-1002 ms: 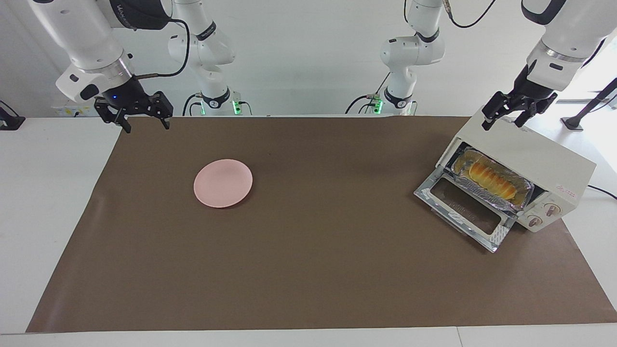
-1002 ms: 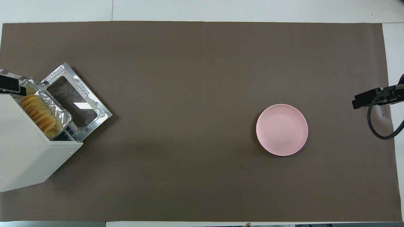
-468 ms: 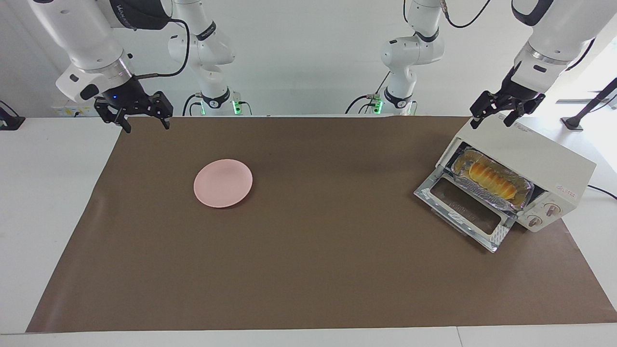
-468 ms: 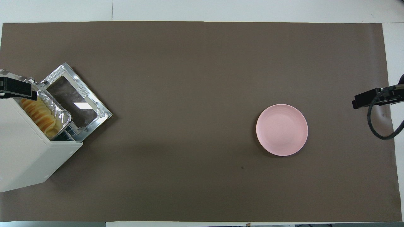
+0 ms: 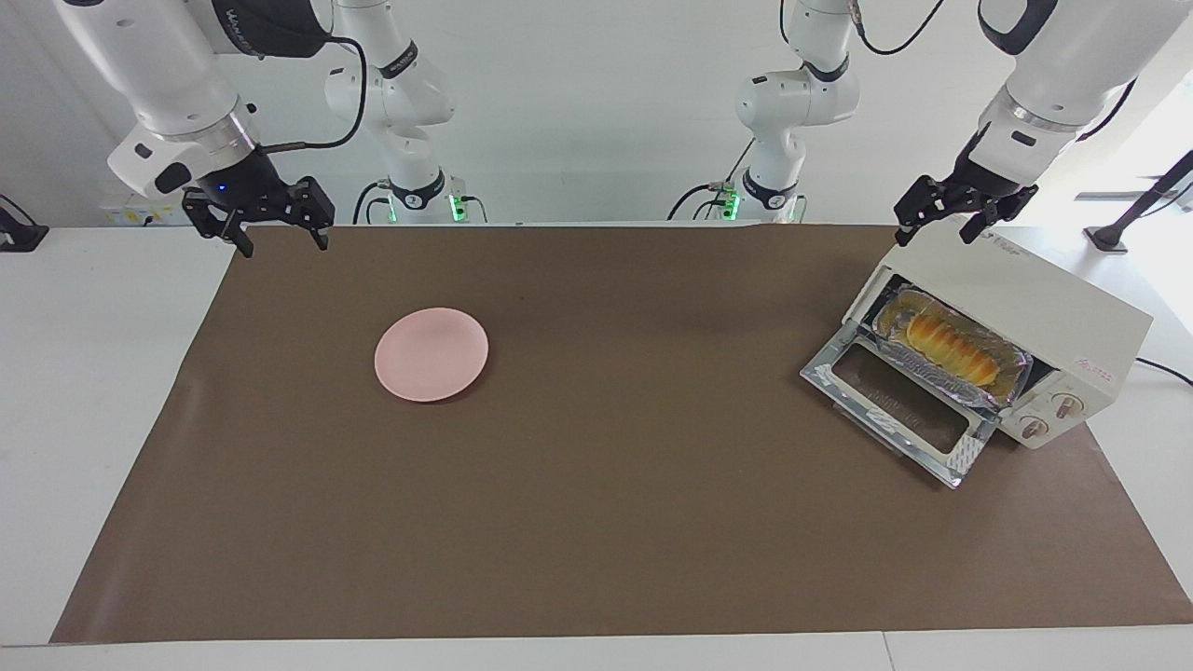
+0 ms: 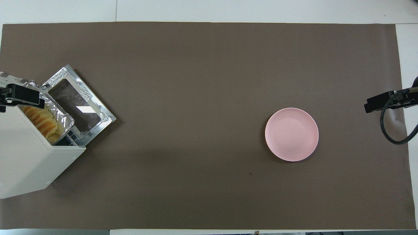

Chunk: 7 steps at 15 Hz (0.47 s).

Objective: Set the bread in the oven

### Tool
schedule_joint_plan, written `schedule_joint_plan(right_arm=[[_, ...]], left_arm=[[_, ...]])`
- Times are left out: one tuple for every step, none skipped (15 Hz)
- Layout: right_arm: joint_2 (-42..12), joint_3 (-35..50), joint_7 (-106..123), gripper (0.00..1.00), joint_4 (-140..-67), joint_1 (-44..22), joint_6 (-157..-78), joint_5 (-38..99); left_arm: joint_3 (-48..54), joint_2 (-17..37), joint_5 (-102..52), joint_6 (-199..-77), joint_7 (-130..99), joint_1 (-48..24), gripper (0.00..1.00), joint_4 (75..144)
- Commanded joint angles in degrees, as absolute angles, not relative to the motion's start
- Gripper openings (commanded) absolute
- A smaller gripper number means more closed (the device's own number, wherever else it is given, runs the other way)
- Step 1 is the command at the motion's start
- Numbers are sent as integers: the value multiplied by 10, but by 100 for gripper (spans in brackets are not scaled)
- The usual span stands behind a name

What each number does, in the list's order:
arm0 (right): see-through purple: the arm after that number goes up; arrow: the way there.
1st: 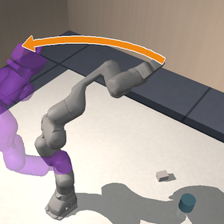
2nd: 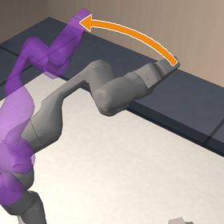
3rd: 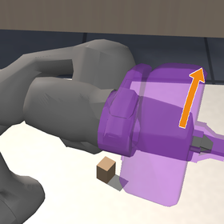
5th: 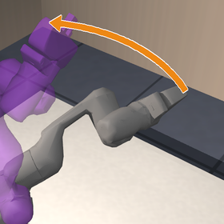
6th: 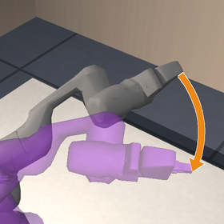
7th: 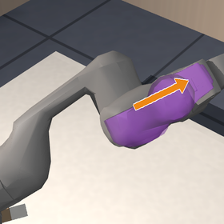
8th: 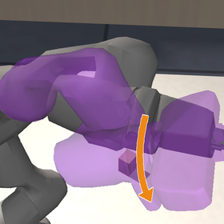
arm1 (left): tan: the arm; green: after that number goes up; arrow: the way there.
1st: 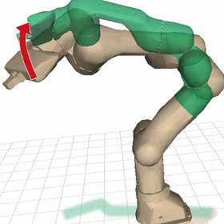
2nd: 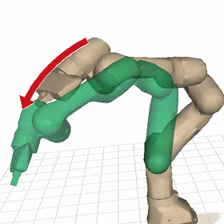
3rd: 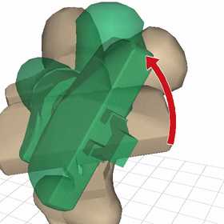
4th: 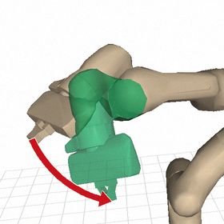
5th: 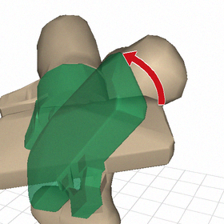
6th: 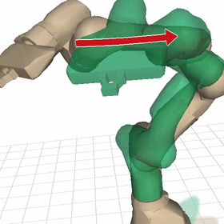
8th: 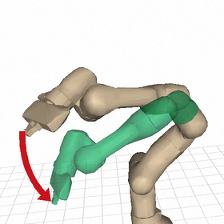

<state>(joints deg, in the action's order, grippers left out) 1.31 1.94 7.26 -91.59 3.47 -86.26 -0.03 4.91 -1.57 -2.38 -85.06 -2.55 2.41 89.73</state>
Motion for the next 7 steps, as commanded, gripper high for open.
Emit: schedule_joint_plan(right_arm=[[12, 28, 65, 100, -912, 45, -854, 7], [12, 28, 65, 100, -912, 45, -854, 7], [12, 28, 65, 100, -912, 45, -854, 7], [12, 28, 65, 100, -912, 45, -854, 7], [12, 28, 64, 100, -912, 45, -854, 7], [12, 28, 65, 100, -912, 46, -854, 7], [12, 28, 65, 100, -912, 46, -854, 7]], left_arm=[[38, -26, -14, -858, -24, 13, 100, 914], [38, -26, -14, -864, -26, 13, 100, 915], [38, -26, -14, -867, -26, 13, 100, 917], [39, -29, -13, -867, -25, 12, 100, 923], [39, -32, -13, -867, -26, 12, 100, 928], [40, -32, -13, -867, -21, 12, 100, 928], [41, -32, -13, -868, -18, 12, 100, 928]])
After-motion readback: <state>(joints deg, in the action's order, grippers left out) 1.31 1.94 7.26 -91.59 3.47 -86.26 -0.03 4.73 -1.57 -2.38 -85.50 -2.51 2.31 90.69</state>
